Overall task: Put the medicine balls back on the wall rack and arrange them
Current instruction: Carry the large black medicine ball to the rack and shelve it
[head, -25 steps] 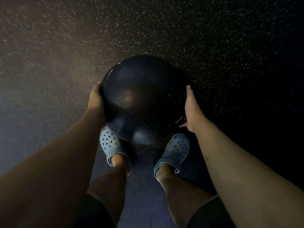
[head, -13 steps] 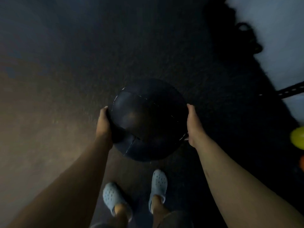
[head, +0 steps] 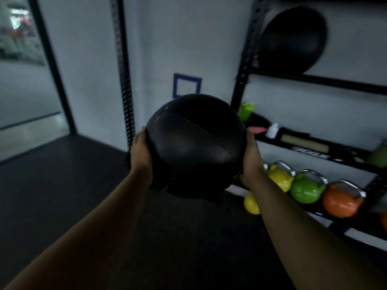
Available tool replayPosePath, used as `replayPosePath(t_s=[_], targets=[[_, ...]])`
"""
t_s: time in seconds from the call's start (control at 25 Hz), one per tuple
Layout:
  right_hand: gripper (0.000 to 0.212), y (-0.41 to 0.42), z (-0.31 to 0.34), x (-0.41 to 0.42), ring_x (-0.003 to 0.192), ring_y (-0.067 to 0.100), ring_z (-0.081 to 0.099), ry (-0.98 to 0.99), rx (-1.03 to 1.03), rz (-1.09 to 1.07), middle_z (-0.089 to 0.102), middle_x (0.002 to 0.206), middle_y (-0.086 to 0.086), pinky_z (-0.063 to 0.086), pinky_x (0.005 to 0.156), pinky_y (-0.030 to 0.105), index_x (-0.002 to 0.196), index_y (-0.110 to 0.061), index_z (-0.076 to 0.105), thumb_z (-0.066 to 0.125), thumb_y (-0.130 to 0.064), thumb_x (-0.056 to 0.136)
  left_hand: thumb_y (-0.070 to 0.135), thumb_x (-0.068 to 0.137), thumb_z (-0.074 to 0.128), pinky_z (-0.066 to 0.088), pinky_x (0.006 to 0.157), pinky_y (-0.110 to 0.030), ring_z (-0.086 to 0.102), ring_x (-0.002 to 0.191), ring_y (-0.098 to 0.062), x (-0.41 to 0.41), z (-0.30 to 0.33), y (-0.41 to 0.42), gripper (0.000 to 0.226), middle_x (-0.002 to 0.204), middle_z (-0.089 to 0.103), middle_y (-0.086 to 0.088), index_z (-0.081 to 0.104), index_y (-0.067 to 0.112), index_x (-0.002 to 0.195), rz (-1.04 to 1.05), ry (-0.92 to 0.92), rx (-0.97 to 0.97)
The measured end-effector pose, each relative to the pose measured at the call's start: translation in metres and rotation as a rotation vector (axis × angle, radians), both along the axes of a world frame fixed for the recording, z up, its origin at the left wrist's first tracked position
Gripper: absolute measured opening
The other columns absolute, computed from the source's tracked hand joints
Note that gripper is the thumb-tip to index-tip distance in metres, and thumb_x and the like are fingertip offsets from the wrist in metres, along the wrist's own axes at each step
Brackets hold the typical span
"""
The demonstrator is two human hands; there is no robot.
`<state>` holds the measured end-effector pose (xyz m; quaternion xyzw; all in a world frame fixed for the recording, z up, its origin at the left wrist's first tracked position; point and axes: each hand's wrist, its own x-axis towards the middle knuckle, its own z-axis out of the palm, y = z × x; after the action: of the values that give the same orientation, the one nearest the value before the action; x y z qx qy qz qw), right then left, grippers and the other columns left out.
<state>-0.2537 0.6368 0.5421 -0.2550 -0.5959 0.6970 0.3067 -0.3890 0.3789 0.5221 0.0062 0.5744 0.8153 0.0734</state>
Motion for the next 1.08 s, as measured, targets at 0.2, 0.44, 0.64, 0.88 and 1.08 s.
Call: replayPosePath(t_s=[0.2, 0.44, 0.64, 0.88, 1.08], targets=[[0.058, 0.110, 0.114, 0.107, 0.113, 0.018, 0.068, 0.186, 0.108, -0.239, 0.072, 0.118, -0.003, 0.050, 0.112, 0.041, 0.120, -0.032, 0.066, 0.055, -0.077, 0.086, 0.091, 0.073, 0.060, 0.056, 0.107, -0.046, 0.071, 0.122, -0.024, 0.078, 0.110, 0.177, 0.093, 0.132, 0.075, -0.004, 0.065, 0.024, 0.137, -0.232, 0.304, 0.109], [0.054, 0.249, 0.143, 0.173, 0.123, 0.028, 0.066, 0.255, 0.160, -0.453, 0.071, 0.124, 0.003, 0.049, 0.114, 0.051, 0.117, -0.034, 0.064, 0.051, -0.077, 0.087, 0.092, 0.060, 0.073, 0.052, 0.114, -0.047, 0.069, 0.126, -0.022, 0.110, 0.145, 0.351, 0.106, 0.135, 0.074, 0.000, 0.064, 0.026, 0.143, -0.369, 0.374, 0.165], [0.048, 0.343, 0.150, 0.168, 0.120, 0.031, 0.066, 0.275, 0.111, -0.507, 0.070, 0.124, 0.001, 0.050, 0.110, 0.058, 0.110, -0.047, 0.064, 0.052, -0.083, 0.081, 0.068, 0.087, 0.070, 0.052, 0.112, -0.046, 0.069, 0.121, -0.022, 0.099, 0.169, 0.460, 0.050, 0.121, 0.075, 0.004, 0.071, 0.033, 0.122, -0.393, 0.433, 0.172], [0.050, 0.440, 0.192, 0.135, 0.120, 0.024, 0.065, 0.348, 0.236, -0.555, 0.069, 0.126, -0.003, 0.051, 0.110, 0.049, 0.121, -0.044, 0.061, 0.046, -0.080, 0.090, 0.074, 0.071, 0.072, 0.051, 0.116, -0.043, 0.067, 0.125, -0.016, 0.058, 0.225, 0.569, 0.087, 0.135, 0.071, 0.003, 0.061, 0.027, 0.143, -0.460, 0.510, 0.261], [0.046, 0.518, 0.239, 0.113, 0.119, 0.025, 0.064, 0.398, 0.260, -0.565, 0.065, 0.128, 0.001, 0.052, 0.104, 0.046, 0.130, -0.036, 0.054, 0.046, -0.069, 0.100, 0.083, 0.066, 0.072, 0.051, 0.115, -0.047, 0.065, 0.129, -0.019, 0.029, 0.263, 0.648, 0.097, 0.142, 0.065, 0.000, 0.059, 0.029, 0.145, -0.494, 0.532, 0.279]])
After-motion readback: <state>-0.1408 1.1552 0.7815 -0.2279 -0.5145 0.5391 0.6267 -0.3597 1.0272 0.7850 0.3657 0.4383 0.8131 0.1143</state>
